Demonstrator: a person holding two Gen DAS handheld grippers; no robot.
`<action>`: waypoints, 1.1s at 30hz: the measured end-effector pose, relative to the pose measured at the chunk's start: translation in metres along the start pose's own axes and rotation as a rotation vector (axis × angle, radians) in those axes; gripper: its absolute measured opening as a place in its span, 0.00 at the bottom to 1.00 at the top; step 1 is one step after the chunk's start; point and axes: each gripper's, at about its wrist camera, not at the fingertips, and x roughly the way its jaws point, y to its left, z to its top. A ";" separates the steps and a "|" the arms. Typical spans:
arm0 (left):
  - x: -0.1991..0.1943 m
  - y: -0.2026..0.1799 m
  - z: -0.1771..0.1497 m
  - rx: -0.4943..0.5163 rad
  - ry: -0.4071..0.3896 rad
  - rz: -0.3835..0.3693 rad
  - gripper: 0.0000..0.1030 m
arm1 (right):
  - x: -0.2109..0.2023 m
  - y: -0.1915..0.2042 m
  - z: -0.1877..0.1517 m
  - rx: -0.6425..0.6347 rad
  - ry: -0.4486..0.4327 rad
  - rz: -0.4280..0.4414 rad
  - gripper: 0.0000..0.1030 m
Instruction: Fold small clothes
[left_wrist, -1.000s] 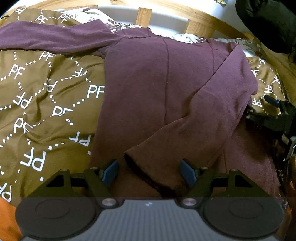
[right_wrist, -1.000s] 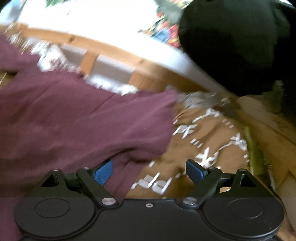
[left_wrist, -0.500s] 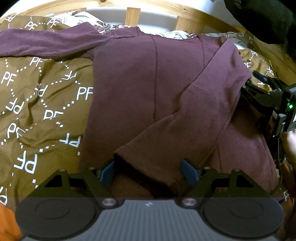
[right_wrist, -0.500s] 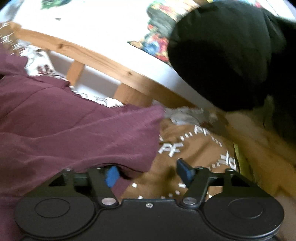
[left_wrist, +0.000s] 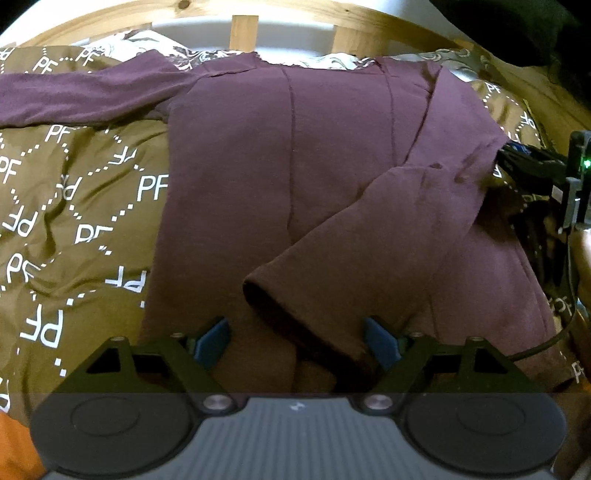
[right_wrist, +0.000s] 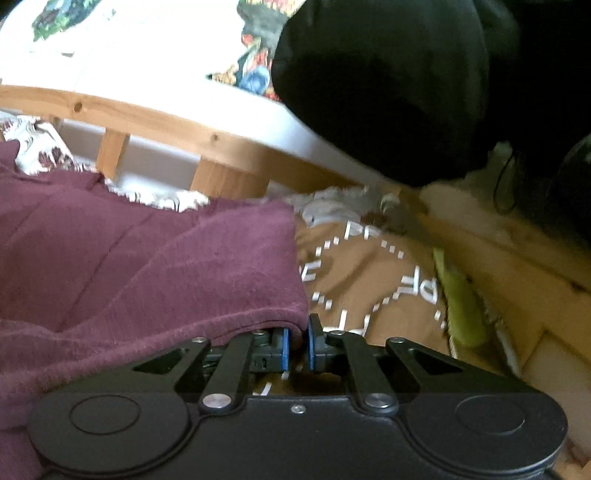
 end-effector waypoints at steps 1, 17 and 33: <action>-0.002 0.000 0.000 -0.004 -0.002 -0.007 0.81 | -0.002 0.000 0.000 0.005 -0.004 0.007 0.12; -0.098 0.130 0.067 -0.310 -0.242 0.329 0.99 | -0.060 -0.003 -0.007 0.022 0.084 0.107 0.99; -0.107 0.336 0.107 -0.702 -0.443 0.433 0.91 | -0.125 0.025 0.012 0.248 -0.041 0.115 0.99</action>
